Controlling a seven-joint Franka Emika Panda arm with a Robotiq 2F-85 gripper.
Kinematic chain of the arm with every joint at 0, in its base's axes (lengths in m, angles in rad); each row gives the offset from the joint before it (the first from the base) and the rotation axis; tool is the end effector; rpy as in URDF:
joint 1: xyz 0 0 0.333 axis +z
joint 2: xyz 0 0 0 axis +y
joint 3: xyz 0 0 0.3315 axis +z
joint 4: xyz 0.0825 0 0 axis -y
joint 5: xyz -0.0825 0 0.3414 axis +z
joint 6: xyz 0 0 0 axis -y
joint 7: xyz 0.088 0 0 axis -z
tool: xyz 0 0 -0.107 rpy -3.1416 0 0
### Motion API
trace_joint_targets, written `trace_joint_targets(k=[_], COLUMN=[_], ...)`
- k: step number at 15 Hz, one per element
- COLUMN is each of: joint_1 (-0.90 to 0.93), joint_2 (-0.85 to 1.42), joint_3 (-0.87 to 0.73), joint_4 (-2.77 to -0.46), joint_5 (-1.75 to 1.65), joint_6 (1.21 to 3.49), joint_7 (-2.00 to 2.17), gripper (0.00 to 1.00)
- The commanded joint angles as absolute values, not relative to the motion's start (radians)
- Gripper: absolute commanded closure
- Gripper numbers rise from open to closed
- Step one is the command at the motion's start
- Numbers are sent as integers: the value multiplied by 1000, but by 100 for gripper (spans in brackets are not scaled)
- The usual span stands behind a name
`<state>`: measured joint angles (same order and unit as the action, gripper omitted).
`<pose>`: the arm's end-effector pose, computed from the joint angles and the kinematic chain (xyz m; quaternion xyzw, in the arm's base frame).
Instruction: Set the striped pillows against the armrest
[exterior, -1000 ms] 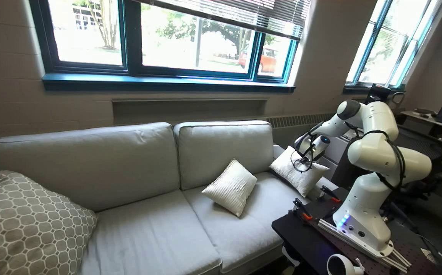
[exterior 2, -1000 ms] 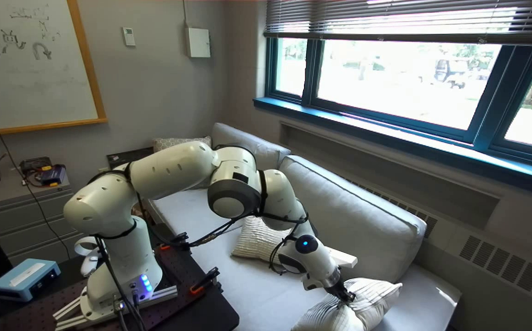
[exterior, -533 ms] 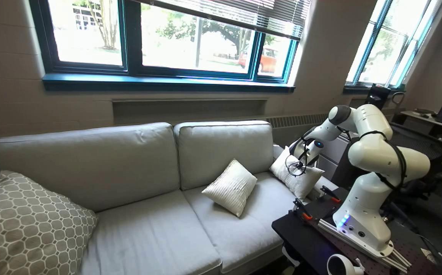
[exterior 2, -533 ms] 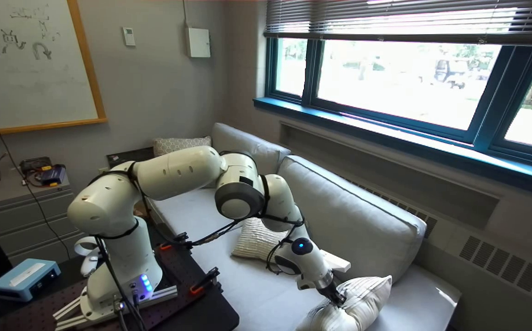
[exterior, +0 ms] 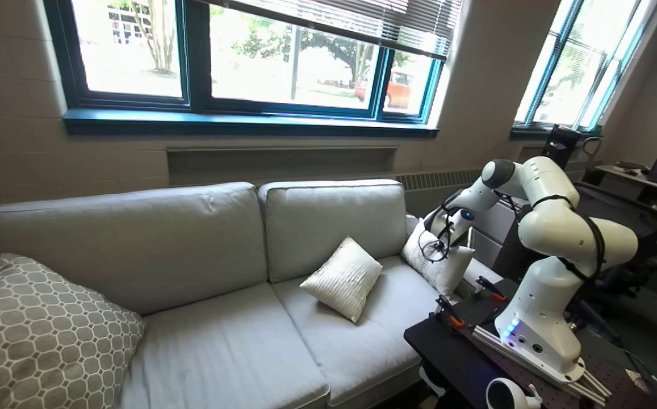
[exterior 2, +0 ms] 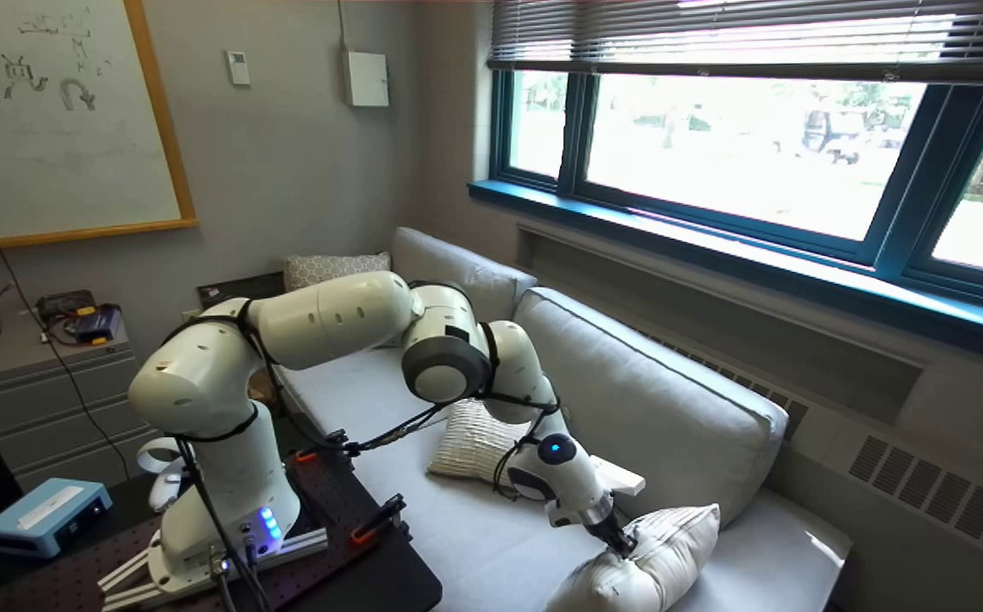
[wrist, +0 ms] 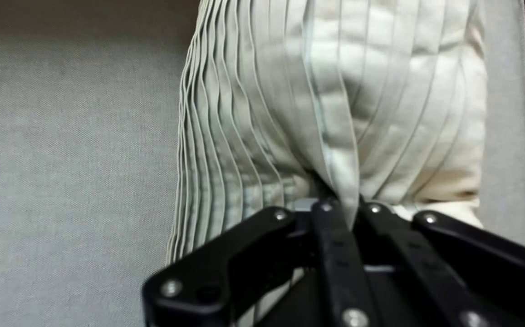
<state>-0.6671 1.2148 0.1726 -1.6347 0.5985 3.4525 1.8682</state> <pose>0.5105 -0.3730 0.0205 0.0019 0.9626 -0.1687 0.2119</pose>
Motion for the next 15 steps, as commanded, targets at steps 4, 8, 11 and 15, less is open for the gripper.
trace_joint_targets(k=[4, 8, 11, 15], joint_1=[-742, -798, -857, -939], joint_2=[1205, 1222, 1243, 1291], joint_3=[294, 357, 402, 452], joint_4=[-1589, -1576, -1586, -1588], joint_5=[542, 492, 448, 376], joint_6=[3451, 3453, 3460, 3459], joint_7=[1878, 1879, 1872, 1856], gripper=[99, 99, 99, 99])
